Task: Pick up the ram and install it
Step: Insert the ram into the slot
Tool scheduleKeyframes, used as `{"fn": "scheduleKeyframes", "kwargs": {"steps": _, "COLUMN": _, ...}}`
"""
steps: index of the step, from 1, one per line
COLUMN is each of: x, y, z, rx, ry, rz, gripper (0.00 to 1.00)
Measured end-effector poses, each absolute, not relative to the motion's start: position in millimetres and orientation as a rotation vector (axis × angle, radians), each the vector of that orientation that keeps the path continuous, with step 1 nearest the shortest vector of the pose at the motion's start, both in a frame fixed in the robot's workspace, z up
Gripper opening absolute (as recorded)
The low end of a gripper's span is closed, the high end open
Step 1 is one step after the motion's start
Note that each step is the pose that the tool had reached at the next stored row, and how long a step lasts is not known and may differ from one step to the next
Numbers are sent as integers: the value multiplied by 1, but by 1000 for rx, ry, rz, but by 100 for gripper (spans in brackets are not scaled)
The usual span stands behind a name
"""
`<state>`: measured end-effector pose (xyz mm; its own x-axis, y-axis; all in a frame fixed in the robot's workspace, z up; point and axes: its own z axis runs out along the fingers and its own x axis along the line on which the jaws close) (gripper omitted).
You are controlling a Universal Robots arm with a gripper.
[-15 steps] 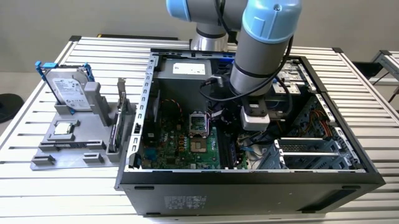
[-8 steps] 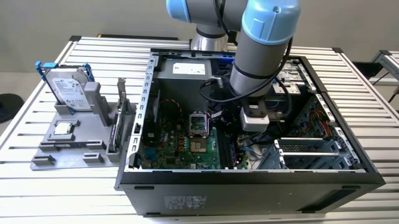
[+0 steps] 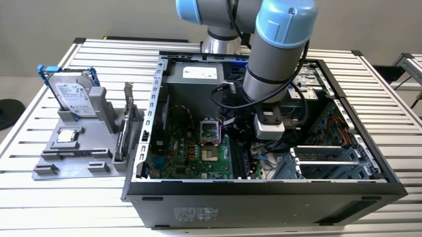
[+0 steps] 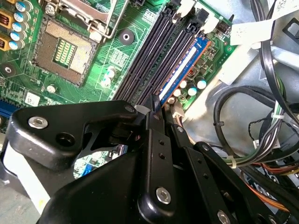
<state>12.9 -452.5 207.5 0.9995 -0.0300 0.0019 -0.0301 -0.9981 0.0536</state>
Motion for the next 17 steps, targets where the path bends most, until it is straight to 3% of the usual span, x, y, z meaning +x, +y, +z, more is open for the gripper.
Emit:
{"fn": "scheduleKeyframes", "kwargs": {"steps": 12, "x": 13, "y": -453, "z": 207, "rx": 3088, "ry": -46, "rz": 2, "gripper": 0}}
{"fn": "scheduleKeyframes", "kwargs": {"steps": 13, "x": 13, "y": -453, "z": 208, "rx": 3087, "ry": -47, "rz": 1, "gripper": 100}}
{"fn": "scheduleKeyframes", "kwargs": {"steps": 17, "x": 13, "y": -453, "z": 207, "rx": 3088, "ry": -47, "rz": 1, "gripper": 100}}
